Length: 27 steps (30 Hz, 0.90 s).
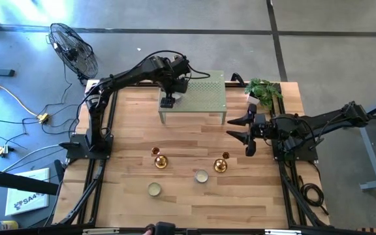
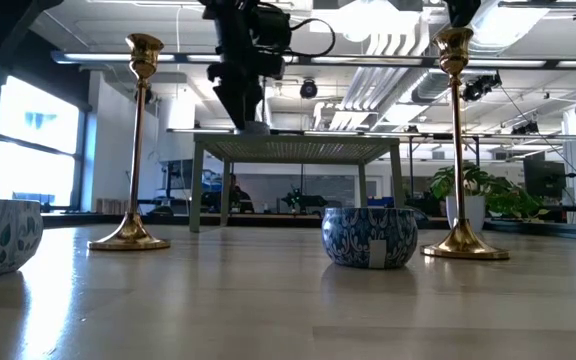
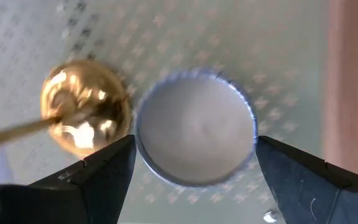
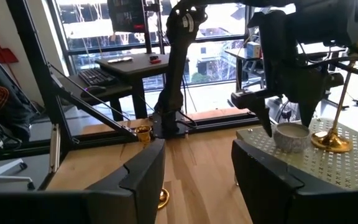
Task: Pick & Place candle stick holders
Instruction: Put the left blue scented candle on the shelf, then put the right gold candle holder on the shelf
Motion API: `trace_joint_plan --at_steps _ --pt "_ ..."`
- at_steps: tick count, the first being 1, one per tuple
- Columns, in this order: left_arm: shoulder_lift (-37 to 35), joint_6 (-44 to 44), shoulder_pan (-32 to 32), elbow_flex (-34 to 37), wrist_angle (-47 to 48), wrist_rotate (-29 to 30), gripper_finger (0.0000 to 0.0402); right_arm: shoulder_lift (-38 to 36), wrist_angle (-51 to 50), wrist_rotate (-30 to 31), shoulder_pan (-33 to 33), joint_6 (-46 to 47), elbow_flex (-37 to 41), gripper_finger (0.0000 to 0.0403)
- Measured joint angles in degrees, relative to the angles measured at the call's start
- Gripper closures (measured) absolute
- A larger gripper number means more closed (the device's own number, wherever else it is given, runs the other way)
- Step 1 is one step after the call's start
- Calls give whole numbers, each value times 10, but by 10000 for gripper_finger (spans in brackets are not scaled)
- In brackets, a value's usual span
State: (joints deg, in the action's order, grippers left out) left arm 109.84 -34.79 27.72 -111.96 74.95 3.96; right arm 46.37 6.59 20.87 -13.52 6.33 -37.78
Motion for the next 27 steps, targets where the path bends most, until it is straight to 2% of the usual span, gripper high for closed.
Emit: trace_joint_plan --at_steps 14,27 --pt "-5 8 -9 0 41 2 74 0 0 -3 0 -4 0 222" --pt "-74 30 -9 -1 81 114 74 -10 0 -8 0 -19 0 222"
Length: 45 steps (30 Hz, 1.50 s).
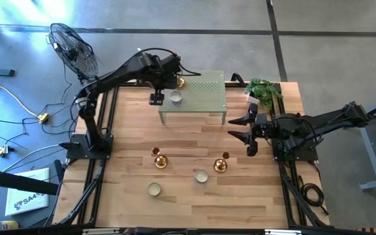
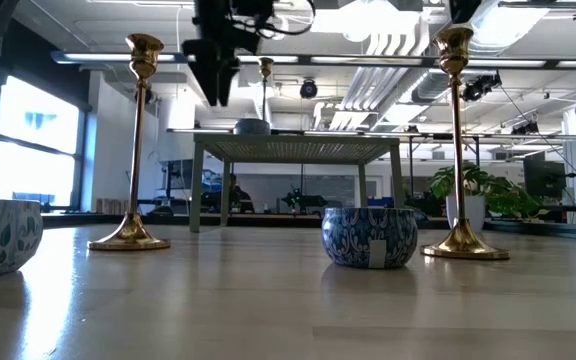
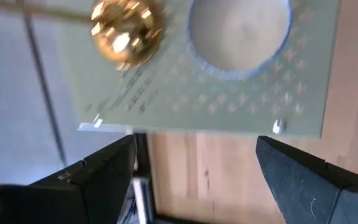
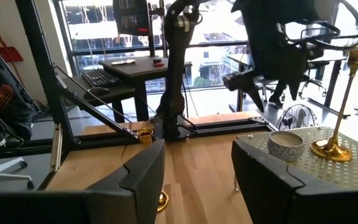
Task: Pick & Place candle stick holders
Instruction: Put the right gold candle holder on the shelf
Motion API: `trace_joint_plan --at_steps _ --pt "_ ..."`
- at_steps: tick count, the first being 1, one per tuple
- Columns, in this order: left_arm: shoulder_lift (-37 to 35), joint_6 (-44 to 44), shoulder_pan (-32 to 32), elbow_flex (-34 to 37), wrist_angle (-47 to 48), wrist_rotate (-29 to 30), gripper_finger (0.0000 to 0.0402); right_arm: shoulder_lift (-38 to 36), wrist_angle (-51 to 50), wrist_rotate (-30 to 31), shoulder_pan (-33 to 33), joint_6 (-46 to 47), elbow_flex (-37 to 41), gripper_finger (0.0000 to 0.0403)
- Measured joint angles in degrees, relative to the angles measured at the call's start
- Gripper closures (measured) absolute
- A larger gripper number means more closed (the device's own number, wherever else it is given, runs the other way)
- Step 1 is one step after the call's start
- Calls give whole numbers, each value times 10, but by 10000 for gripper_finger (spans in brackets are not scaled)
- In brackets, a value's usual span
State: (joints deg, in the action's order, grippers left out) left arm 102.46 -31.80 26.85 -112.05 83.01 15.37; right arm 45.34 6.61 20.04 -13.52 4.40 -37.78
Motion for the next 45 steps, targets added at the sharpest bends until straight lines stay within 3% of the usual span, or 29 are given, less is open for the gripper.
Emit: trace_joint_plan --at_steps 4,7,14,18,24,30,34,38,45 --pt "-40 32 0 0 25 -2 74 -15 -4 5 0 -4 0 222" --pt "-76 54 0 0 37 -49 74 -26 -9 7 0 -4 0 222" --pt "-146 96 0 0 24 -254 74 -52 -13 2 0 -9 0 222" --pt "-165 91 -14 0 -5 -343 74 -60 -31 32 0 -18 0 222" --pt "-194 31 -62 0 -56 -452 74 -62 -125 170 0 -6 0 222" --pt "-202 31 -93 7 -66 -493 73 -62 -263 132 -10 72 0 221" --pt "-234 41 -98 70 -71 -495 73 -62 -348 73 -39 115 0 221" --pt "-304 81 -96 181 -108 -492 73 -59 -383 20 -64 151 0 221" --pt "-486 221 -96 440 -438 -466 73 -40 -431 36 -79 182 0 221"
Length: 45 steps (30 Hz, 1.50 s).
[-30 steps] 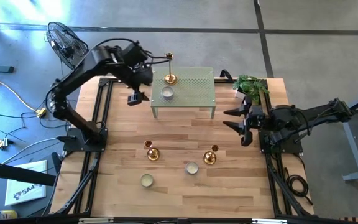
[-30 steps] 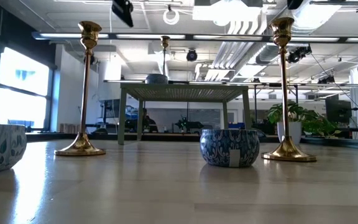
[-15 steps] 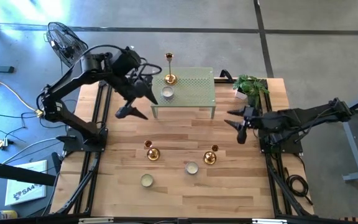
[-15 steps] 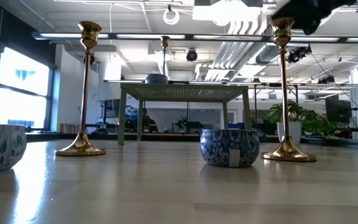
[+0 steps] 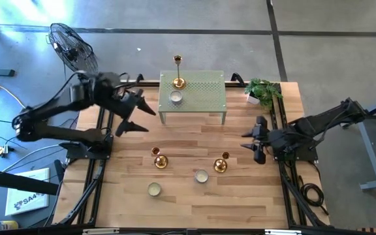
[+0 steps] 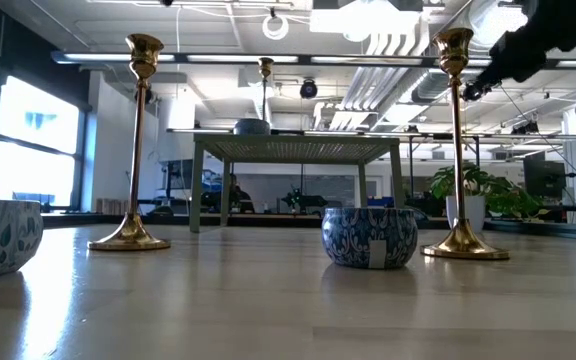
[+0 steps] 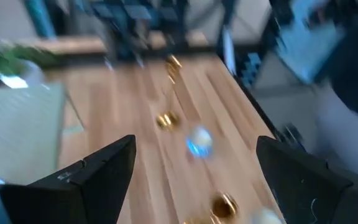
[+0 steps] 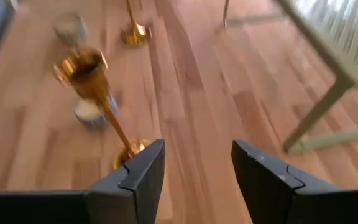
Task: Pick & Place candle stick holders
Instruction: Put the right gold candle holder on the shelf
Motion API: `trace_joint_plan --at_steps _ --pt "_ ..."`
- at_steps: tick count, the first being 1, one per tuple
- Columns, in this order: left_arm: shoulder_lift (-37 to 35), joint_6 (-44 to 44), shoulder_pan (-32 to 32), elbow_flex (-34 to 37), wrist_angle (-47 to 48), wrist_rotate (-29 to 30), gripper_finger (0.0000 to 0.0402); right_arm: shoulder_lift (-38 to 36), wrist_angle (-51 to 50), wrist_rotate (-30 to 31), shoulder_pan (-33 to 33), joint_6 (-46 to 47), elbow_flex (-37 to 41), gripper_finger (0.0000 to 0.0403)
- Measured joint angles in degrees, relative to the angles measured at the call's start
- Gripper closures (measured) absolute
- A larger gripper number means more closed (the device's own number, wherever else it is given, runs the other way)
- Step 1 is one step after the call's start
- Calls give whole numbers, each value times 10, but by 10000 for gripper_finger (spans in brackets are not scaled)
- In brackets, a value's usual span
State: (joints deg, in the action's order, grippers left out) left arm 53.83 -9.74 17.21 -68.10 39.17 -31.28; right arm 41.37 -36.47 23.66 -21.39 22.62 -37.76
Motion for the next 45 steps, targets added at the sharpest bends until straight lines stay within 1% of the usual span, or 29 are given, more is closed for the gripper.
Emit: trace_joint_plan --at_steps 2,4,6,8,11,13,17,19,22,26,28,33,37,41,45 --pt "-39 50 0 75 -109 8 73 15 -12 -5 0 9 0 221" --pt "-69 90 0 137 -198 3 73 28 -7 -14 -2 15 0 221" --pt "-91 110 0 184 -258 -4 73 42 5 -31 -8 14 0 221" --pt "-106 121 0 217 -293 -6 73 56 18 -42 -16 14 0 221" --pt "-114 130 -11 236 -296 -1 73 80 27 -80 -27 12 0 221" --pt "-114 130 -28 238 -295 13 73 98 43 -109 -34 4 0 221" --pt "-113 116 -65 238 -296 51 73 134 102 -118 -43 -21 0 221" --pt "-112 114 -79 238 -295 74 73 149 113 -112 -43 -32 0 221" --pt "-112 114 -92 238 -296 91 73 163 114 -88 -41 -16 0 221" --pt "-112 114 -99 238 -295 81 73 180 116 -21 -28 36 0 221" --pt "-112 116 -98 238 -295 77 73 188 119 -17 -13 70 0 221" --pt "-113 132 -97 238 -293 68 73 198 140 -64 13 145 0 221" --pt "-113 132 -97 238 -291 33 73 198 170 -113 19 153 0 221" --pt "-113 131 -97 238 -291 33 73 198 196 -163 11 155 0 221" --pt "-113 139 -97 238 -292 24 73 198 187 -164 1 155 0 221"
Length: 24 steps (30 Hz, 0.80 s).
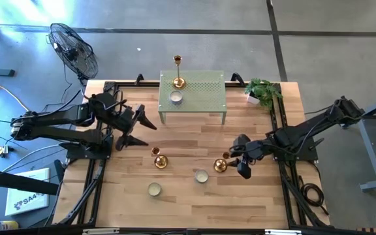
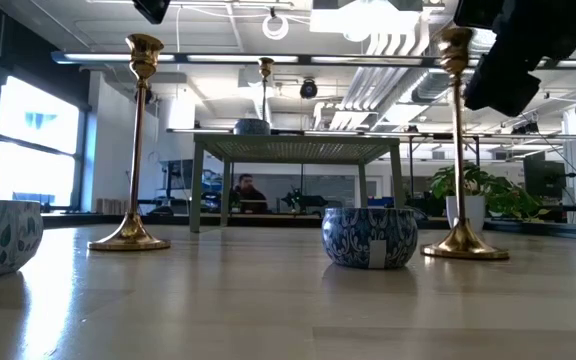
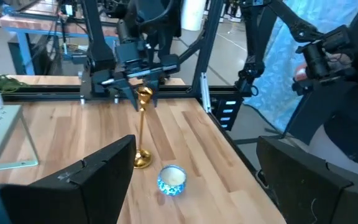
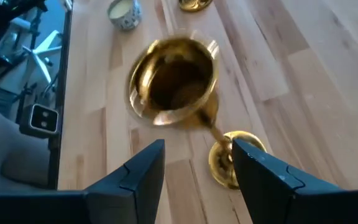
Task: Pick & Place candle stick holders
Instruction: Put the right gold candle holder on the shelf
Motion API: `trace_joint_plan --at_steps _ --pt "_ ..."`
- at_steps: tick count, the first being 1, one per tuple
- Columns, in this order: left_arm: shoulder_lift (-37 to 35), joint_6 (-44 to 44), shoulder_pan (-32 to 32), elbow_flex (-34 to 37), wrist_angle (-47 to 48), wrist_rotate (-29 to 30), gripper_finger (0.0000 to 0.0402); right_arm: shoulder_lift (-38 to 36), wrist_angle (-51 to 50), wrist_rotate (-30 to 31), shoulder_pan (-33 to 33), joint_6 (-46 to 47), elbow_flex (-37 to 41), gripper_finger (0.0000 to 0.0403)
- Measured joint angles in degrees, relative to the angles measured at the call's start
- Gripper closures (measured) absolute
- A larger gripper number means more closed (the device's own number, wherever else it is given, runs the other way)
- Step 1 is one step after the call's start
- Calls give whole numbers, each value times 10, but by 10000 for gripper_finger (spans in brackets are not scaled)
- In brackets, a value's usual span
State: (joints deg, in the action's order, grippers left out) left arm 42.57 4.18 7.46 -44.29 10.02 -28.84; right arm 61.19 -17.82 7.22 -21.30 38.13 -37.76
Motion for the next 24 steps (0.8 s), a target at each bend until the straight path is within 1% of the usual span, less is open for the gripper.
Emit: trace_joint_plan --at_steps 4,7,9,13,16,24 --pt "0 6 0 0 0 -11 73 0 1 32 -1 2 0 221" --pt "0 6 0 0 0 -11 73 0 1 61 4 27 0 221" --pt "0 6 0 0 0 -11 73 0 1 50 10 29 0 221" --pt "-2 15 0 0 0 -11 73 0 5 -3 14 10 0 221" --pt "-2 24 0 0 0 -11 73 0 27 -11 13 -11 0 221" --pt "-2 24 0 0 0 -11 73 0 47 -1 13 -8 0 221"
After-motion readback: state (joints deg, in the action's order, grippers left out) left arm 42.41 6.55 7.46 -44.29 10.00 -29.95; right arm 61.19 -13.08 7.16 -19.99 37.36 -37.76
